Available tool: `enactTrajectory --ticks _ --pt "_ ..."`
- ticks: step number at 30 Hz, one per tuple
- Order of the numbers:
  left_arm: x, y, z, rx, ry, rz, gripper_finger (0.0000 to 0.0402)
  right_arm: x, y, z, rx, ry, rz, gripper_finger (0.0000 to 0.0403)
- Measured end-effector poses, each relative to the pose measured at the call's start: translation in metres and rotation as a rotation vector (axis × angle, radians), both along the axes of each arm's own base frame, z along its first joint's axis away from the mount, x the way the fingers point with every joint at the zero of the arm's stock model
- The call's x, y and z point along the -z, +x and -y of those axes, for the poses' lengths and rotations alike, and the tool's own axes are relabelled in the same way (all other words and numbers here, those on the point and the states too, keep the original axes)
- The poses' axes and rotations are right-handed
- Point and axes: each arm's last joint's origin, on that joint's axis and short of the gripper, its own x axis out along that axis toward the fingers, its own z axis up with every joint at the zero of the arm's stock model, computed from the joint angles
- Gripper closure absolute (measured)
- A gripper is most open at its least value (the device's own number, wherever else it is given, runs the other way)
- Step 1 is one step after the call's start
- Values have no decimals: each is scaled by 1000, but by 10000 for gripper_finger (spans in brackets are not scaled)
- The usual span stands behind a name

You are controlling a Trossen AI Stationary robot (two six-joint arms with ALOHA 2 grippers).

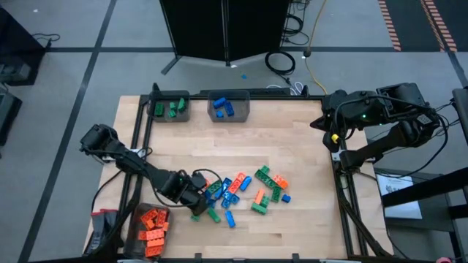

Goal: Sort blocks
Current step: Put the blue gamepiece into the top right black bin

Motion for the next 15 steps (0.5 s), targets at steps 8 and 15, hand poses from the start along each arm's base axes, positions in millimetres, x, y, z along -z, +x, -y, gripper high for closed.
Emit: enactTrajectory --ticks 8,15 --pt "10 0 -1 6 -20 28 91 0 0 0 -19 -17 -5 403" --pt "11 1 -5 15 -11 19 92 0 0 0 -19 -17 -5 403"
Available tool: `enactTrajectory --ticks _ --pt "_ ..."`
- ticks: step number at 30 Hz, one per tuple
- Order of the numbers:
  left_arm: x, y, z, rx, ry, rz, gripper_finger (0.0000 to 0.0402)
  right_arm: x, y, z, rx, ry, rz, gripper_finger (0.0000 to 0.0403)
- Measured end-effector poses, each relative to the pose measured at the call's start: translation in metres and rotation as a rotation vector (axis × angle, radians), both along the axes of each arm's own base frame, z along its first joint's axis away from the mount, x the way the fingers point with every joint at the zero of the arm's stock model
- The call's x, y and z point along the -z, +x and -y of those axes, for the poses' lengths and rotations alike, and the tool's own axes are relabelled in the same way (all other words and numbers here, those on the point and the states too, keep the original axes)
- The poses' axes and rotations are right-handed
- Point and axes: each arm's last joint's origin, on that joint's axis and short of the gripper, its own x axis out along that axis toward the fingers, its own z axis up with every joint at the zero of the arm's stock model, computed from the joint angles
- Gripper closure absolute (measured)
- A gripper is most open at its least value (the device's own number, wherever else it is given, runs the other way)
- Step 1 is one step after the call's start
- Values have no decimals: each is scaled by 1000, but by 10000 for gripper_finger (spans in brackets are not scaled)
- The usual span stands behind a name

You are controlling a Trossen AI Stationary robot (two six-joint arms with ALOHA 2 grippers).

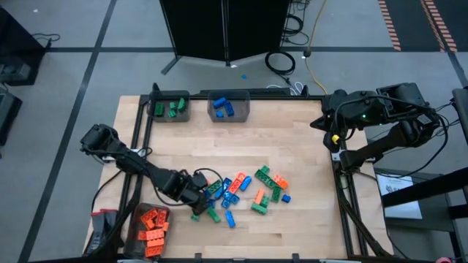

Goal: Sort blocks
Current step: Put the blue gamepiece into the top right black bin

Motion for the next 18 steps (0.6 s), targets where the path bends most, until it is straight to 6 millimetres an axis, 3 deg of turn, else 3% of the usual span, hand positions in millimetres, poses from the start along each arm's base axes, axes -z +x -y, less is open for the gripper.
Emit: enactTrajectory --ticks 5,18 --pt "5 2 -1 17 16 -16 92 0 0 0 0 0 0 403" --pt "48 20 10 54 -12 -85 93 0 0 0 3 8 1 403"
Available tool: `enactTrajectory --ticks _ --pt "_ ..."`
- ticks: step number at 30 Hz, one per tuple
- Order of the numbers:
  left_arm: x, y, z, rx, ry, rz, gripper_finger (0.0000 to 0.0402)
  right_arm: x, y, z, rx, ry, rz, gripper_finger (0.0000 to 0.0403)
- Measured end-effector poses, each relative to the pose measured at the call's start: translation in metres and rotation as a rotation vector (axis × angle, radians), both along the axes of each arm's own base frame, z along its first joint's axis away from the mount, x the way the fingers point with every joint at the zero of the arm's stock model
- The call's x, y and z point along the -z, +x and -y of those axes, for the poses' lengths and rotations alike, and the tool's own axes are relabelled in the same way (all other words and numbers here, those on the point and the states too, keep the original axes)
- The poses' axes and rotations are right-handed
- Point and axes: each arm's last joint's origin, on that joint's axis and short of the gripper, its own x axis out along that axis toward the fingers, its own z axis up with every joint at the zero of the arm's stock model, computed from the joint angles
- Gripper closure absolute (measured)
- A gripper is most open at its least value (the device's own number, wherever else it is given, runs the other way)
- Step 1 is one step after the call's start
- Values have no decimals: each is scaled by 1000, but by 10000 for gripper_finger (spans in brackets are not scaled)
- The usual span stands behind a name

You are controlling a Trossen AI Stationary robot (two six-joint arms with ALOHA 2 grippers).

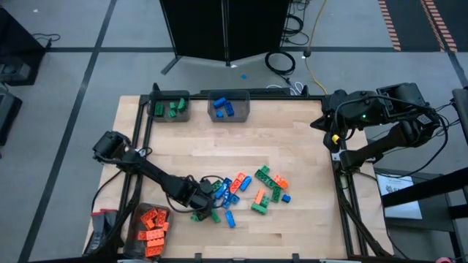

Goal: Sort blocks
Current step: Put the blue gamepiece into the top right black bin

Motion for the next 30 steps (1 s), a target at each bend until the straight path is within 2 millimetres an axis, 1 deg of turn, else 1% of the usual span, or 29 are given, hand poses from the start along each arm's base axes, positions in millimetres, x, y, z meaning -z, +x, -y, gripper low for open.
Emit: enactTrajectory --ticks 2,5,7,11,12,16,20,22,24,26,28,30 --pt "3 0 -1 -4 6 -17 103 0 0 0 0 0 0 403" --pt "1 0 -5 -16 6 -19 141 0 0 0 0 0 0 403" --pt "-1 1 -8 -29 8 -13 181 0 0 0 0 0 0 403" --pt "-4 2 -16 -56 19 -18 277 0 0 0 -1 -1 0 403" --pt "-4 2 -17 -60 19 -19 285 0 0 0 -1 -1 0 403" --pt "-11 3 -22 -74 56 -10 285 0 0 0 -2 -2 0 403" --pt "-36 5 -26 -93 58 43 285 0 0 0 -2 -3 0 403" --pt "-48 2 -30 -105 66 55 285 0 0 0 -2 -3 0 403" --pt "-62 1 -39 -133 95 82 285 0 0 0 -2 -8 -1 403" --pt "-79 2 -49 -175 124 151 285 0 0 0 -2 -8 -1 403" --pt "-90 1 -64 -209 176 190 285 0 0 0 -2 -9 -1 403" --pt "-100 6 -82 -255 226 245 285 0 0 0 0 -11 -1 403"
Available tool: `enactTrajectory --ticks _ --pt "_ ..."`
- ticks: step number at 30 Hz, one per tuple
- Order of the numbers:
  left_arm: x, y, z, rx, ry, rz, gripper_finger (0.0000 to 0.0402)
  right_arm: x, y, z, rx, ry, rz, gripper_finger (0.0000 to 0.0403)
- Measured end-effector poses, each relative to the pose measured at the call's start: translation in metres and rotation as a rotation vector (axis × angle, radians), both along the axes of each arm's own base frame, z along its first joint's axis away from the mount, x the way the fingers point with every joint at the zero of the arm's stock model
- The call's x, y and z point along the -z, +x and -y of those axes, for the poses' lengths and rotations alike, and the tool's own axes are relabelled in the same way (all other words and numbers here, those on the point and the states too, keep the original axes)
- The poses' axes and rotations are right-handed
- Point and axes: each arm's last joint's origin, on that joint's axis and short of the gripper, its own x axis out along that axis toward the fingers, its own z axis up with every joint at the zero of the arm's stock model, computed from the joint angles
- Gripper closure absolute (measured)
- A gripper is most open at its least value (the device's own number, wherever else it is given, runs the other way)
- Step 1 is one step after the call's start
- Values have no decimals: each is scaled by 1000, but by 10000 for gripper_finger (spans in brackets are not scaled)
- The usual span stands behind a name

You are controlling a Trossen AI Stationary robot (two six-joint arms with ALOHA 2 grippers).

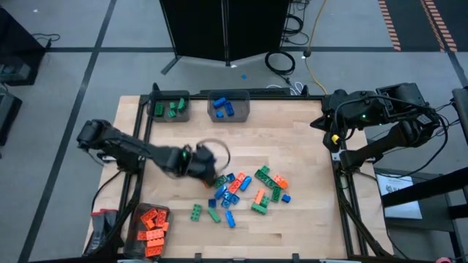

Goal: Sort blocks
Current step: Put the blue gamepiece into the top right black bin

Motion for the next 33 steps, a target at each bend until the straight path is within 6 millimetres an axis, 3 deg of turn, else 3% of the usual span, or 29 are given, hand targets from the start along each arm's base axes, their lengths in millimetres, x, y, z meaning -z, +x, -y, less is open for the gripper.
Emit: enactTrajectory --ticks 11,19,25,31,33 --pt "-6 30 -136 -185 177 166 285 0 0 0 1 -1 1 403" --pt "0 22 -210 -337 228 218 285 0 0 1 16 -18 4 403" --pt "16 16 -239 -338 174 196 285 0 0 1 27 -37 5 403" --pt "27 18 -245 -289 154 159 285 0 0 1 29 -39 5 403" --pt "28 19 -243 -261 164 144 260 0 0 1 30 -37 6 403"
